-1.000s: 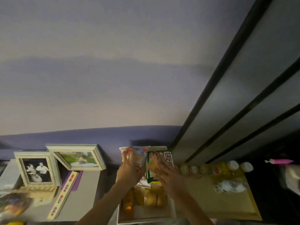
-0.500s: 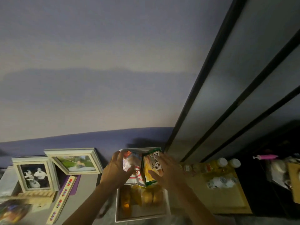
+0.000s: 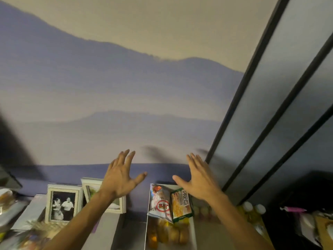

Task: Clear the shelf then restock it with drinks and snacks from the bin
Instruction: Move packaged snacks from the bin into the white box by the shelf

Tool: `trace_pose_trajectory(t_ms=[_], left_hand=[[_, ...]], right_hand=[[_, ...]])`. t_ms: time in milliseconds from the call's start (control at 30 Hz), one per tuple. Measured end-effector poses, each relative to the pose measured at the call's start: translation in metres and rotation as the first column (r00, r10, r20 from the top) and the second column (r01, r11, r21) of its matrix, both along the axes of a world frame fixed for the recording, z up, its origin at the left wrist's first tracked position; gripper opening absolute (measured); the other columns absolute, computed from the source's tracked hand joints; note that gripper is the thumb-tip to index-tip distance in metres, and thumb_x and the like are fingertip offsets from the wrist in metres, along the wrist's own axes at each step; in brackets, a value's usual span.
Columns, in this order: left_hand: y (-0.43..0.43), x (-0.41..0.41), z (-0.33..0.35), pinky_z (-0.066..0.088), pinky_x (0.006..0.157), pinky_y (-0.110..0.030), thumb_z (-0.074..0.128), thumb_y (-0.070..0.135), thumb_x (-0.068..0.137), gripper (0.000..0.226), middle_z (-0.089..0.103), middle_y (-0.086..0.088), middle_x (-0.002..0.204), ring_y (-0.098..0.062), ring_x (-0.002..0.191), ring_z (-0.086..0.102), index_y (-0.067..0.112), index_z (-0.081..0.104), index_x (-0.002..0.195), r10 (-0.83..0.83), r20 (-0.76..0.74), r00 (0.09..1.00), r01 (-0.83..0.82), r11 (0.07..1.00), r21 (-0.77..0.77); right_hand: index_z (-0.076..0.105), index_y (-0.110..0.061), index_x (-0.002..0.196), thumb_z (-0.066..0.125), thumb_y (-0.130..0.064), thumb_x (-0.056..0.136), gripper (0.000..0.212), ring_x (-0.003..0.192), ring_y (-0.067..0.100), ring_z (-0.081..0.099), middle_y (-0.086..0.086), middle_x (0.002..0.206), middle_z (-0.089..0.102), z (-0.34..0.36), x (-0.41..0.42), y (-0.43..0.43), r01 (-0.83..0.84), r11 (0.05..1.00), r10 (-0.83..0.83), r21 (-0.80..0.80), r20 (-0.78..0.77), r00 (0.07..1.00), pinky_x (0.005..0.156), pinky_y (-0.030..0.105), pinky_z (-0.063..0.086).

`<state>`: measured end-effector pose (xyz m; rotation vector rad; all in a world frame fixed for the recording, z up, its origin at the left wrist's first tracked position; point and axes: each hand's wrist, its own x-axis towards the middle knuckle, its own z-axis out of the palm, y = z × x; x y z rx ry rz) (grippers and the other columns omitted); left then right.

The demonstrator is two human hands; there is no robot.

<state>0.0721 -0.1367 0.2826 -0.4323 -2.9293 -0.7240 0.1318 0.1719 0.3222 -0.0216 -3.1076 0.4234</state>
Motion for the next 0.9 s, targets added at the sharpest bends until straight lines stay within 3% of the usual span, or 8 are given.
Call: trace_pose_trajectory(t_ms=[200, 367, 533, 900], left_hand=[[-0.057, 0.092, 0.046, 0.02, 0.128, -0.054, 0.033, 0.091, 0.084, 0.107, 0.012, -0.002, 0.176, -0.027, 0.162, 0.014, 0.028, 0.012, 0.168, 0.147, -0.087, 0.985, -0.15, 0.988, -0.027], [-0.123, 0.197, 0.061, 0.027, 0.126, -0.059, 0.037, 0.094, 0.084, 0.105, 0.018, -0.003, 0.175, -0.029, 0.158, 0.024, 0.033, 0.015, 0.166, 0.303, -0.074, 0.95, -0.307, 0.951, -0.042], [-0.205, 0.293, 0.075, 0.038, 0.12, -0.056, 0.031, 0.099, 0.079, 0.109, 0.033, -0.006, 0.169, -0.03, 0.15, 0.04, 0.029, 0.026, 0.163, 0.472, -0.074, 0.879, -0.476, 0.878, -0.052], [-0.384, 0.423, 0.063, 0.041, 0.119, -0.056, 0.037, 0.1, 0.077, 0.108, 0.024, -0.001, 0.172, -0.028, 0.151, 0.038, 0.035, 0.025, 0.163, 0.744, 0.022, 0.668, -0.743, 0.669, -0.016]], right_hand=[[0.007, -0.018, 0.17, 0.039, -0.091, 0.088, 0.115, 0.164, 0.022, 0.003, 0.002, 0.178, 0.004, 0.037, 0.046, -0.053, -0.137, 0.991, 0.136, -0.002, -0.06, 0.989, 0.132, 0.045, 0.012], [0.01, -0.017, 0.17, 0.043, -0.086, 0.091, 0.11, 0.163, 0.026, 0.01, 0.005, 0.178, 0.009, 0.049, 0.091, -0.122, -0.313, 0.95, 0.311, -0.02, -0.068, 0.948, 0.131, 0.046, 0.016], [0.01, -0.018, 0.17, 0.046, -0.084, 0.091, 0.109, 0.163, 0.026, 0.01, 0.005, 0.178, 0.01, 0.057, 0.125, -0.214, -0.504, 0.861, 0.501, -0.064, -0.063, 0.863, 0.129, 0.046, 0.019], [0.014, -0.021, 0.169, 0.047, -0.085, 0.089, 0.108, 0.162, 0.024, 0.014, 0.001, 0.177, 0.015, 0.051, 0.164, -0.458, -0.772, 0.635, 0.772, -0.018, -0.026, 0.636, 0.129, 0.046, 0.023]])
